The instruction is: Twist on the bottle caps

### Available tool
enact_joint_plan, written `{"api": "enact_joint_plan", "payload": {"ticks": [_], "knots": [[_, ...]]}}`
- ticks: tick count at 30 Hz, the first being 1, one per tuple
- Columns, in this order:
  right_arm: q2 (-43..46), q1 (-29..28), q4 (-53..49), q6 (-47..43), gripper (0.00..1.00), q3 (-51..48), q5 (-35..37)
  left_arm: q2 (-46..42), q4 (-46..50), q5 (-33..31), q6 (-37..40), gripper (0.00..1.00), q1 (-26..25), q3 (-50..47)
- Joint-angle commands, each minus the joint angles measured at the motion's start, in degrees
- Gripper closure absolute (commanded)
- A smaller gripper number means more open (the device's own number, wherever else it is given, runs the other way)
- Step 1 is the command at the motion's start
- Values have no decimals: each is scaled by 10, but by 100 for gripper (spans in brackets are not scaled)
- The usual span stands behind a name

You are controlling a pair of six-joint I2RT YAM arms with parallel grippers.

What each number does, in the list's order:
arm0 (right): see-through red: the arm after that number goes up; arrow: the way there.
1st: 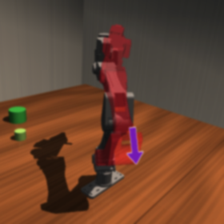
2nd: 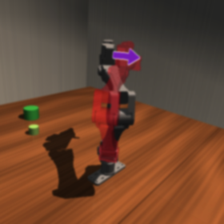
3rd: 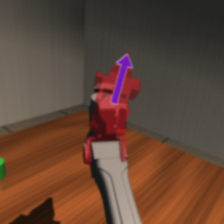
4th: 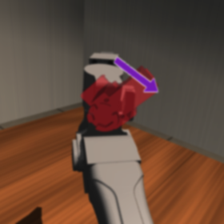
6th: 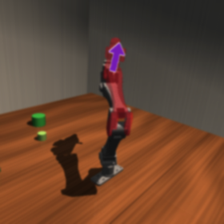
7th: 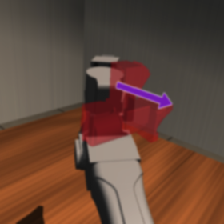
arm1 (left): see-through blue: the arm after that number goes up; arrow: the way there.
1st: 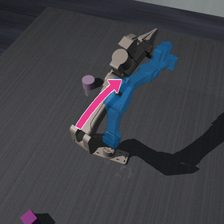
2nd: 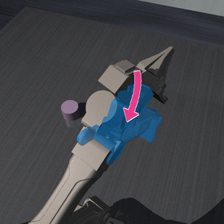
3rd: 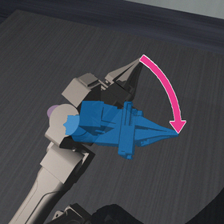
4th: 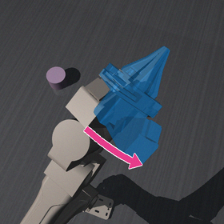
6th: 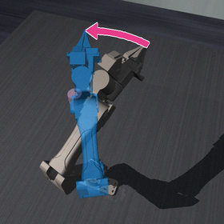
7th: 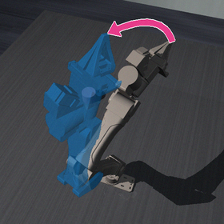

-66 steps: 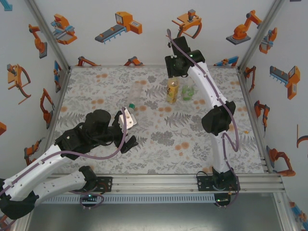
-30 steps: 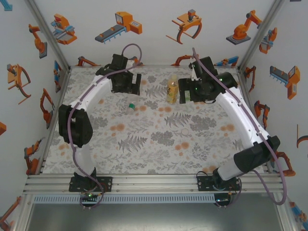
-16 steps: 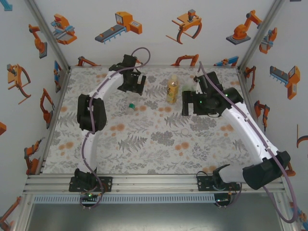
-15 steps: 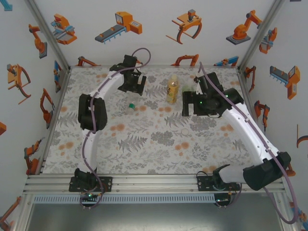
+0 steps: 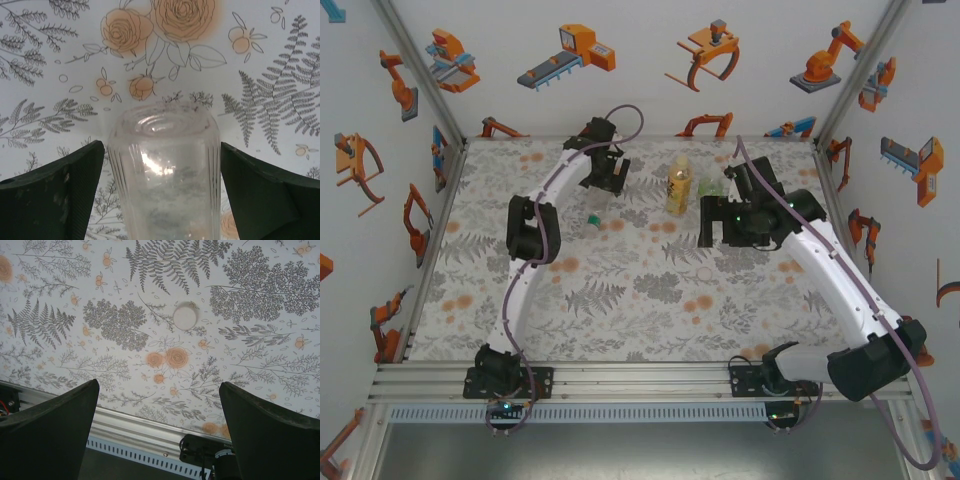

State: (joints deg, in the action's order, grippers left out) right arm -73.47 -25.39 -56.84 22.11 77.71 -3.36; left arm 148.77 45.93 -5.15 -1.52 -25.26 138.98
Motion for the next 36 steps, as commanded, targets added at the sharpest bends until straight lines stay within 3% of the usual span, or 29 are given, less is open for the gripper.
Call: {"api": "enact_joint_plan", "payload": {"ticks": [1,11,19,28,36], "knots": [[17,-3,-20,3,7,-5,16,10,22,-2,10,17,-2,28],[27,-3,-28,-2,10,0,35,-13,28,3,6,34,-5,25],[50,-2,-11,-6,12,12,27,-107,32,23,-5,44,-8,-26],[99,-3,124,28,20,-42,-87,-323,-38,80,-45,48,-18,-222],[126,-7,351,139,26,-126,-213,-559,-165,181,-106,50,-32,-422]]}}
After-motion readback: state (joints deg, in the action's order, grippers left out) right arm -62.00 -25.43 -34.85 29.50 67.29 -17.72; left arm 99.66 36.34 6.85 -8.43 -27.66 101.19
